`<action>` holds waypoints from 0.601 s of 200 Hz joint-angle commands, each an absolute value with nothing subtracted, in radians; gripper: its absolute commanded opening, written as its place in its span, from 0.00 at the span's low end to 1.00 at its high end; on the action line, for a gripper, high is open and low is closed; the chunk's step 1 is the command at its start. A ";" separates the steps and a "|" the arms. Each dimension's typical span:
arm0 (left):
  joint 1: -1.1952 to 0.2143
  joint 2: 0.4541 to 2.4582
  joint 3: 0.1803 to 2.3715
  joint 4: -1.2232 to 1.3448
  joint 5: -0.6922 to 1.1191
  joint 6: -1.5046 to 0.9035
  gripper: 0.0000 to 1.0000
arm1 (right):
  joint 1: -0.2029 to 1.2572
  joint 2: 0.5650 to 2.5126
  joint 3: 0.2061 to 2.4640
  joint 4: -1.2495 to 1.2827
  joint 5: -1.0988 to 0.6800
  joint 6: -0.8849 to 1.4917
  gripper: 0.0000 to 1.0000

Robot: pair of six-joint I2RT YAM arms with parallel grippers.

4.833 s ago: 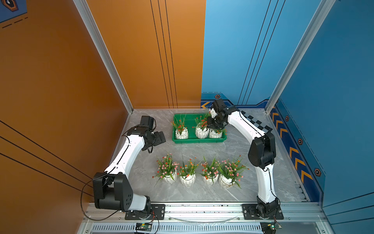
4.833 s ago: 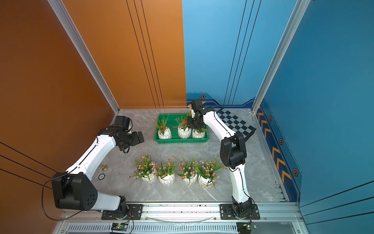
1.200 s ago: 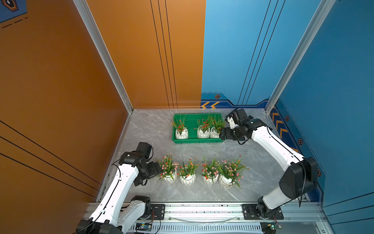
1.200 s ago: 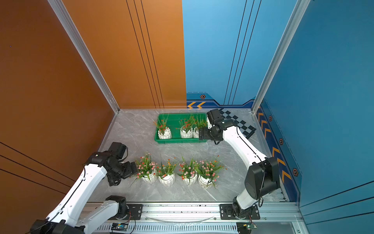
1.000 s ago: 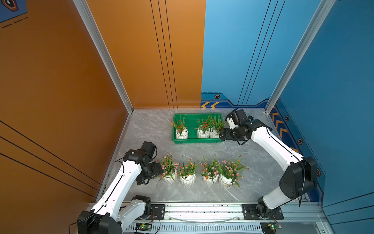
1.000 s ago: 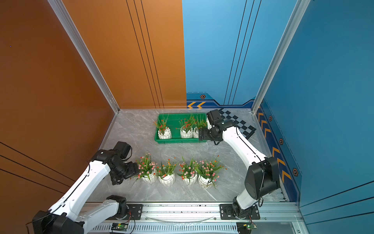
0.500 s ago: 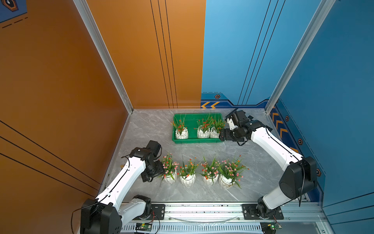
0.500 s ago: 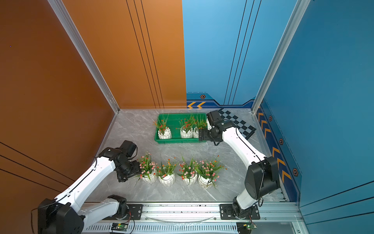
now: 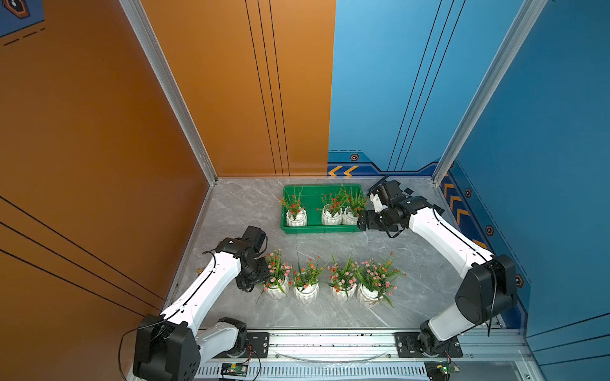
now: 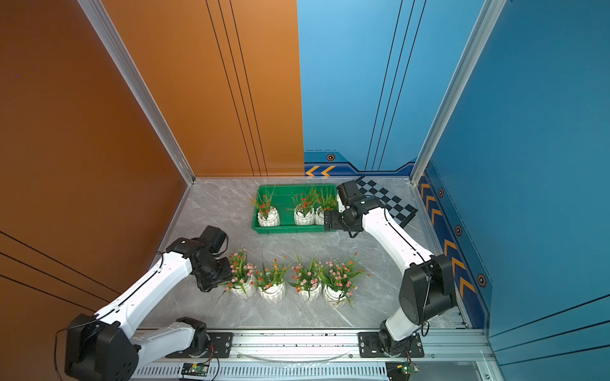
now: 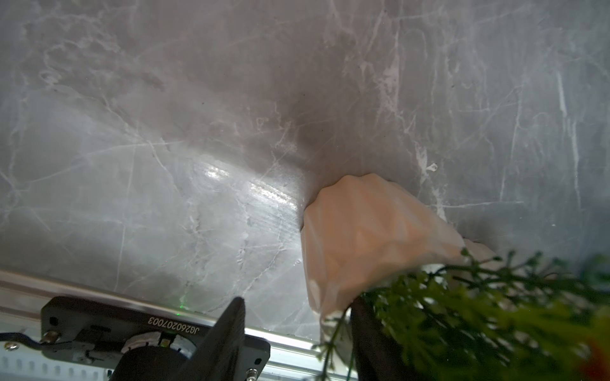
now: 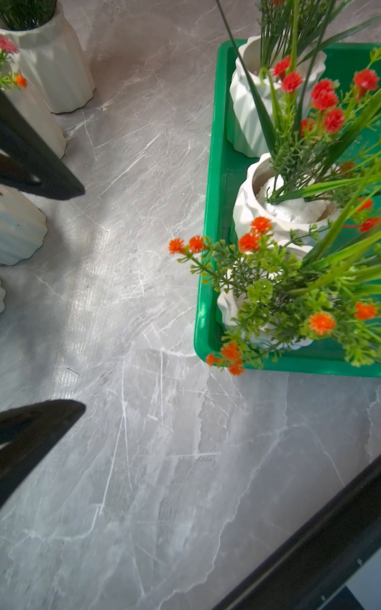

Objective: Put the potted gypsophila into the storage box
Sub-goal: Pick up the baby's breath potted plant from the center of the board.

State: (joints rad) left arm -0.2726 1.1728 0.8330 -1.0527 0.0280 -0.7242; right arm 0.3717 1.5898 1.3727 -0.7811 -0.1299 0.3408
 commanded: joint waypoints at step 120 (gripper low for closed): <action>-0.305 1.218 0.790 -1.017 0.003 -0.727 0.29 | 0.368 1.624 1.369 -0.768 -0.138 0.357 0.95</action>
State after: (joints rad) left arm -0.3008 1.2037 0.8185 -1.0073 0.0566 -0.7242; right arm 0.3717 1.6009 1.3727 -0.7742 -0.1299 0.3408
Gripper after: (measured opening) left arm 0.322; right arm 0.955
